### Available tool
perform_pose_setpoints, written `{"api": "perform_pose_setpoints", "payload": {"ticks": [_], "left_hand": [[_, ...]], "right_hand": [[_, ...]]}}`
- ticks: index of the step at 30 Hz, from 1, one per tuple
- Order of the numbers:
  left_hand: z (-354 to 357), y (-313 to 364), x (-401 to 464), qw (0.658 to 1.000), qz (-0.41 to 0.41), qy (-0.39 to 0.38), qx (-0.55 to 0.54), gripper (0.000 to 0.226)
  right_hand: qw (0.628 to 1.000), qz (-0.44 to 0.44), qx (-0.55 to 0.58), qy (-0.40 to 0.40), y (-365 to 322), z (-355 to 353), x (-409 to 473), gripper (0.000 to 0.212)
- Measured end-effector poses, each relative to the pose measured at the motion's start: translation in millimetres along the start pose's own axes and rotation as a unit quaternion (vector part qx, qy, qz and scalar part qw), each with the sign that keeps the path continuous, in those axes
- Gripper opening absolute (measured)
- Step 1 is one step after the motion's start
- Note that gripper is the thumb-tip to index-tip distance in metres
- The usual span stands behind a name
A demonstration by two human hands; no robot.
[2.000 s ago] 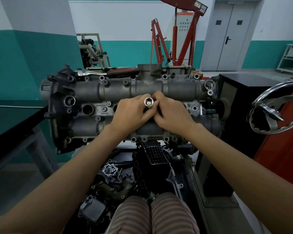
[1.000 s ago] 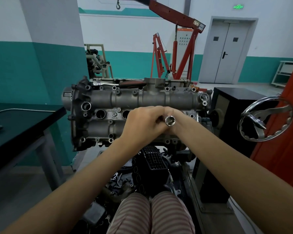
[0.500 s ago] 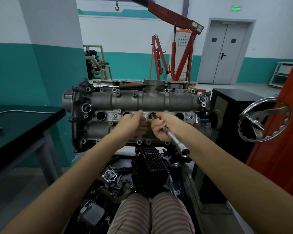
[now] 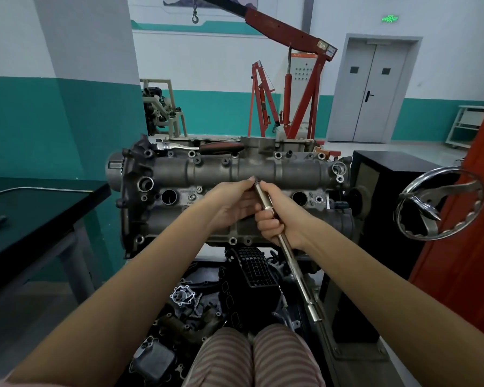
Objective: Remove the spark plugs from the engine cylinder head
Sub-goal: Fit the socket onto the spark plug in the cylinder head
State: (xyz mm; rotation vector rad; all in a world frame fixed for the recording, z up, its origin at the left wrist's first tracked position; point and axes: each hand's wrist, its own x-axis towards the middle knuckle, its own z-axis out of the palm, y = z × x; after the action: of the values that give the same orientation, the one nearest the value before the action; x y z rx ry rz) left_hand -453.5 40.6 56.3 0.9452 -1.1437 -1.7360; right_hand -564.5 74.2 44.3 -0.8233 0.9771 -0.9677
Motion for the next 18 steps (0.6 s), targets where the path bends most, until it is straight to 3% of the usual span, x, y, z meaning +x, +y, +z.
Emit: {"api": "perform_pose_setpoints", "payload": {"ticks": [3,7,15,18], "left_hand": [[-2.0,7.6,-1.4,0.999,-0.013,-0.041,-0.01,0.027],[-6.6,11.2,-4.3,0.999,-0.01,-0.035,-0.009,0.032],[-12.1,3.1,-1.2,0.994,0.082,0.061,-0.047,0.025],[-18.9,6.6,-2.7,0.98,0.139,0.075,-0.122,0.02]], "right_hand": [[0.998,0.031,0.032,-0.043,-6.7,1.6,2.2,0.056],[0.994,0.038,0.074,-0.065,-8.4,7.5,5.9,0.051],[0.996,0.041,0.061,-0.053,-2.7,24.5,11.5,0.06],[0.997,0.049,0.028,-0.06,-0.5,29.5,11.5,0.062]]}}
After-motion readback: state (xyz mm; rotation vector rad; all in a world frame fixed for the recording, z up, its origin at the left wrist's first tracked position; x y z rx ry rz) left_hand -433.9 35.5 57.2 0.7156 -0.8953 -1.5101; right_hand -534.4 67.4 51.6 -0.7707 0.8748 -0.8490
